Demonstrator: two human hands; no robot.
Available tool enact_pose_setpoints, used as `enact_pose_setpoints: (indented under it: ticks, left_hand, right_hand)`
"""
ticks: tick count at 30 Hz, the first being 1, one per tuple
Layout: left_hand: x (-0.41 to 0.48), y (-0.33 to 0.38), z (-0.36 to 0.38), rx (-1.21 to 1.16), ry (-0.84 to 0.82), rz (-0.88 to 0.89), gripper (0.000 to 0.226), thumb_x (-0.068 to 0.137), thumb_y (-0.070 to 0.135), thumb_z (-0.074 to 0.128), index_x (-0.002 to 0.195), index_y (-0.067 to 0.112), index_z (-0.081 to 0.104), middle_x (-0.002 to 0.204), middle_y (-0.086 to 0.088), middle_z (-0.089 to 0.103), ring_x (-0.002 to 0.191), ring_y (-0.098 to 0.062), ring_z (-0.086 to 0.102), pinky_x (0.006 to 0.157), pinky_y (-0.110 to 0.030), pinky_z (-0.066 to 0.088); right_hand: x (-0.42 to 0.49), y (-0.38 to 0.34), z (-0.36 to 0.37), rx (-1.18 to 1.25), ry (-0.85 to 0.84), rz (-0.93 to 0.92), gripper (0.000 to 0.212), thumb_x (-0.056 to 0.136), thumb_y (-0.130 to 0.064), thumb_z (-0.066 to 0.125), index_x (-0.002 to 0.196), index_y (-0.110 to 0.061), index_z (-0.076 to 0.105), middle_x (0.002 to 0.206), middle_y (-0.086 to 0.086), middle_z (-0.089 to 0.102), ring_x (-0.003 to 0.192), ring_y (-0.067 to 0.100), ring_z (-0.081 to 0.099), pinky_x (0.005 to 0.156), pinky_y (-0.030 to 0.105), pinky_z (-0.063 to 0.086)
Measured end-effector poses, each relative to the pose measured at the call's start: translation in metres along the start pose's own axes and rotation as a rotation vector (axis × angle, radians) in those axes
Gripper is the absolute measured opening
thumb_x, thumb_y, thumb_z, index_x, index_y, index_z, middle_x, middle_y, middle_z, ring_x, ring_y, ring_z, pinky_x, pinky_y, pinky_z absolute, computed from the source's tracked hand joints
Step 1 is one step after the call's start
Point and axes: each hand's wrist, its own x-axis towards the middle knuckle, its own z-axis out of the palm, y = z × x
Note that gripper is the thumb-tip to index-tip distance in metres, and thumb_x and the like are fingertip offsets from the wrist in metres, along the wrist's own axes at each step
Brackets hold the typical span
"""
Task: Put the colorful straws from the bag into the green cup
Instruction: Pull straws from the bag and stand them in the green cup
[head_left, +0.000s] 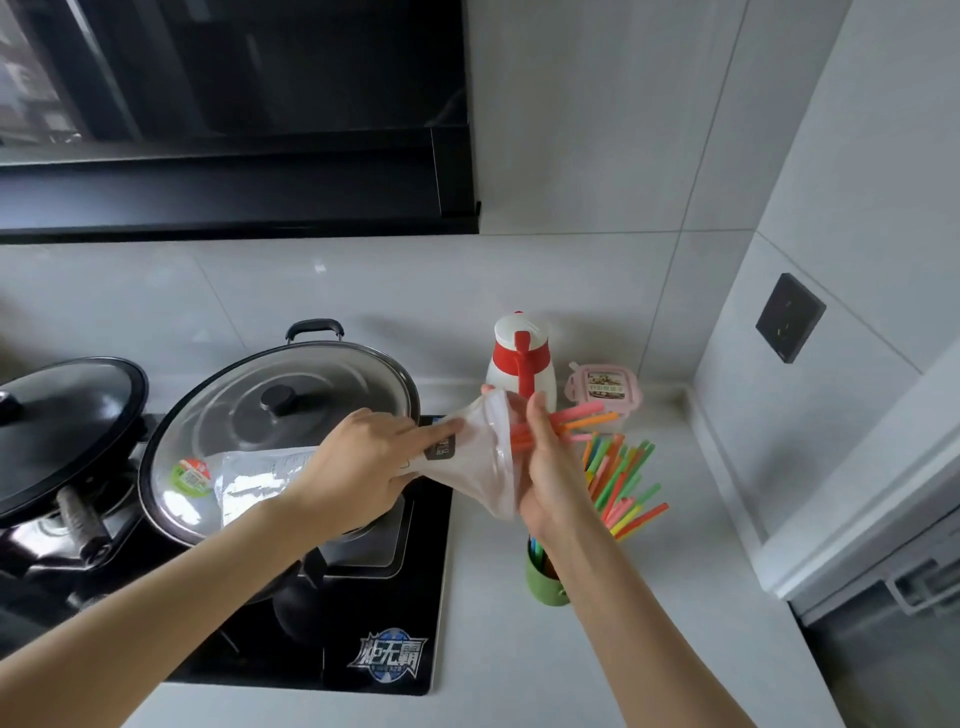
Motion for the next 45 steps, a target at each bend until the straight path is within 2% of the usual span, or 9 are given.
enact_pose_setpoints:
  ticks: [5,10,18,25,34,36,41,43,45]
  left_hand:
    - [-0.019,-0.008,0.001,0.013,-0.018,-0.056,0.076,0.050,-0.001,0.085,0.120,0.014,0.060,0.059,-0.004,0.061,0.049,-0.029,0.055,0.049,-0.037,0.050]
    - [-0.034,-0.017,0.001,0.016,-0.008,-0.082,0.076,0.046,-0.005,0.084,0.117,0.012,0.063,0.062,-0.003,0.063,0.050,-0.027,0.057,0.049,-0.037,0.050]
    - [-0.046,-0.029,0.007,0.035,-0.019,-0.105,0.077,0.046,-0.005,0.087,0.117,0.011,0.063,0.062,-0.004,0.063,0.050,-0.028,0.057,0.048,-0.042,0.051]
    - [-0.048,-0.034,0.014,0.025,-0.003,-0.095,0.078,0.044,-0.007,0.086,0.116,0.011,0.063,0.063,-0.005,0.064,0.051,-0.027,0.058,0.049,-0.040,0.051]
    - [-0.049,-0.033,0.019,0.015,-0.006,-0.090,0.080,0.044,-0.006,0.086,0.118,0.012,0.062,0.062,-0.004,0.063,0.051,-0.027,0.057,0.049,-0.039,0.050]
    - [-0.048,-0.031,0.020,0.011,0.001,-0.084,0.078,0.046,-0.005,0.086,0.118,0.012,0.062,0.062,-0.004,0.063,0.051,-0.027,0.056,0.049,-0.039,0.050]
    - [-0.044,-0.029,0.019,0.006,-0.001,-0.062,0.076,0.049,-0.001,0.087,0.119,0.012,0.062,0.062,-0.004,0.063,0.051,-0.027,0.056,0.050,-0.037,0.049]
    - [-0.043,-0.029,0.016,0.022,0.007,-0.046,0.076,0.049,0.000,0.087,0.119,0.013,0.061,0.064,-0.003,0.064,0.051,-0.027,0.056,0.051,-0.037,0.048]
    - [-0.042,-0.029,0.011,0.044,-0.003,-0.043,0.075,0.049,0.002,0.088,0.119,0.013,0.062,0.064,-0.002,0.064,0.051,-0.026,0.057,0.051,-0.034,0.047]
  right_hand:
    - [0.007,-0.024,-0.018,0.268,0.096,-0.160,0.043,0.100,-0.037,0.034,0.066,-0.013,0.046,0.058,0.005,0.067,0.059,0.020,0.069,0.068,0.034,0.057]
    - [0.002,-0.068,-0.048,0.430,0.228,-0.273,0.052,0.096,-0.042,0.042,0.050,-0.021,0.031,0.034,-0.006,0.023,0.029,0.007,0.018,0.032,0.019,0.020]
    - [-0.001,-0.071,-0.069,-0.023,0.281,-0.600,0.052,0.094,-0.043,0.049,0.051,-0.025,0.026,0.035,-0.010,0.025,0.030,0.007,0.020,0.037,0.017,0.022]
    - [0.020,0.000,-0.078,-0.808,0.162,-0.486,0.054,0.085,-0.049,0.053,0.051,-0.010,0.039,0.041,0.002,0.035,0.037,0.014,0.034,0.042,0.024,0.028]
    - [0.033,0.008,-0.083,-0.840,0.156,-0.505,0.017,0.084,-0.035,0.066,0.078,-0.022,0.056,0.065,-0.010,0.060,0.059,0.001,0.055,0.059,0.010,0.046]
    - [0.034,0.000,-0.082,-0.799,0.205,-0.586,0.013,0.084,-0.037,0.065,0.080,-0.028,0.057,0.072,0.002,0.062,0.064,0.012,0.058,0.061,0.017,0.048]
    - [0.040,-0.002,-0.080,-1.081,0.191,-0.530,0.049,0.095,-0.046,0.043,0.065,-0.009,0.055,0.058,0.012,0.057,0.051,0.016,0.052,0.056,0.029,0.044]
    - [0.039,0.000,-0.076,-1.303,0.100,-0.338,0.050,0.099,-0.037,0.037,0.066,-0.006,0.059,0.066,0.010,0.063,0.063,0.018,0.058,0.068,0.032,0.045]
    - [0.035,-0.005,-0.071,-1.396,0.091,-0.434,0.042,0.101,-0.029,0.037,0.080,-0.005,0.065,0.082,0.009,0.067,0.078,0.019,0.060,0.073,0.025,0.041]
